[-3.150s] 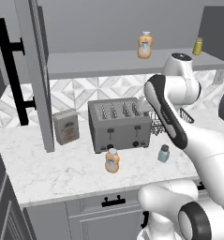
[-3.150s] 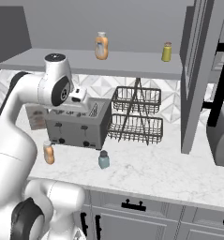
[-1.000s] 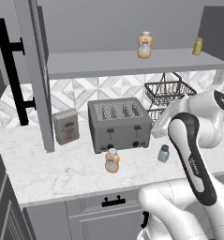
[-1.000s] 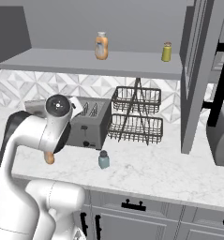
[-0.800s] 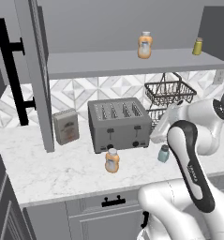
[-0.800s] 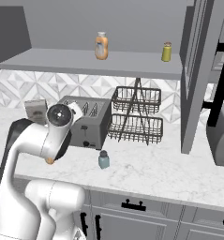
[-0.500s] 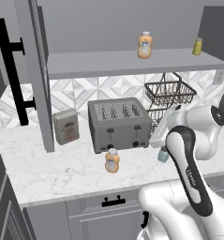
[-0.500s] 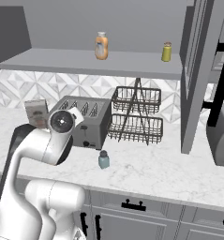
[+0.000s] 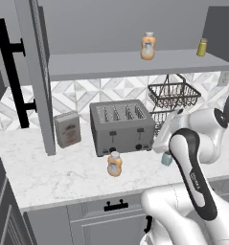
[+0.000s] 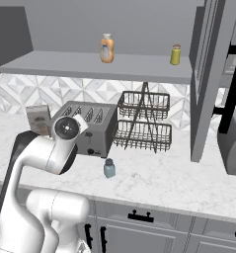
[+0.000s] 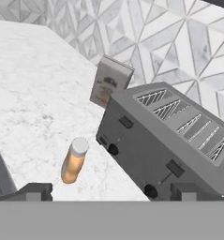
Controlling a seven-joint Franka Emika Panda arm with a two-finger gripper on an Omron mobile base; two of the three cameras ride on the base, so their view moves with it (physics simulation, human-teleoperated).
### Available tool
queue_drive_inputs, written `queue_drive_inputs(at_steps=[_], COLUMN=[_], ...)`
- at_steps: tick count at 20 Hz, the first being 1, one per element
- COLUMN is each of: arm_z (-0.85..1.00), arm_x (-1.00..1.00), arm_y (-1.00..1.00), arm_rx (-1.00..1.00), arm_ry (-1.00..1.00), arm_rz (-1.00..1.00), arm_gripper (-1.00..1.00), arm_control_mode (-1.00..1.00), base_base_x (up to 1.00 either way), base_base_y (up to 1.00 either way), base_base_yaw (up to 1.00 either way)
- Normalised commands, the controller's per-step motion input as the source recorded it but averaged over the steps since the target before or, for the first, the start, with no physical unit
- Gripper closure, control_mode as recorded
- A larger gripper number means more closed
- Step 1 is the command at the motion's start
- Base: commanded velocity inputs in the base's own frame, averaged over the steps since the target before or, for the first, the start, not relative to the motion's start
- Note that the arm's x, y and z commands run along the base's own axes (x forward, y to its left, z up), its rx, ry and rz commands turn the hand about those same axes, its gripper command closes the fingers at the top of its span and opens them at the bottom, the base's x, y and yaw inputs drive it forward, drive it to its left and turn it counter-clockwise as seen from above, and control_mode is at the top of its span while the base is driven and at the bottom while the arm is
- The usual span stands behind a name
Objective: Put the shaker and condiment bottle from the counter next to their counterparts in the cabinet.
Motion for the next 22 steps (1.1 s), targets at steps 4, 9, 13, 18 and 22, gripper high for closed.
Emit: queue_drive_inputs(at_steps=[4,9,13,18,22], arm_z=[-0.33,-0.35,-0.35,-0.44,-0.57], arm_x=[-0.19,-0.3,-0.29,-0.34,-0.37], arm_y=[0.13,0.16,0.2,0.24,0.27], arm_rx=[0.0,0.0,0.0,0.0,0.0], arm_ry=[-0.08,-0.16,-0.21,-0.19,-0.15], arm_rz=[0.01,0.05,0.07,0.05,0.01], arm_gripper=[-1.0,-1.0,-1.0,-1.0,-1.0], arm_control_mode=[-1.0,-1.0,-1.0,-1.0,-1.0], base_base_x=[0.0,0.0,0.0,0.0,0.0], base_base_y=[0.0,0.0,0.0,0.0,0.0], base_base_yaw=[0.0,0.0,0.0,0.0,0.0])
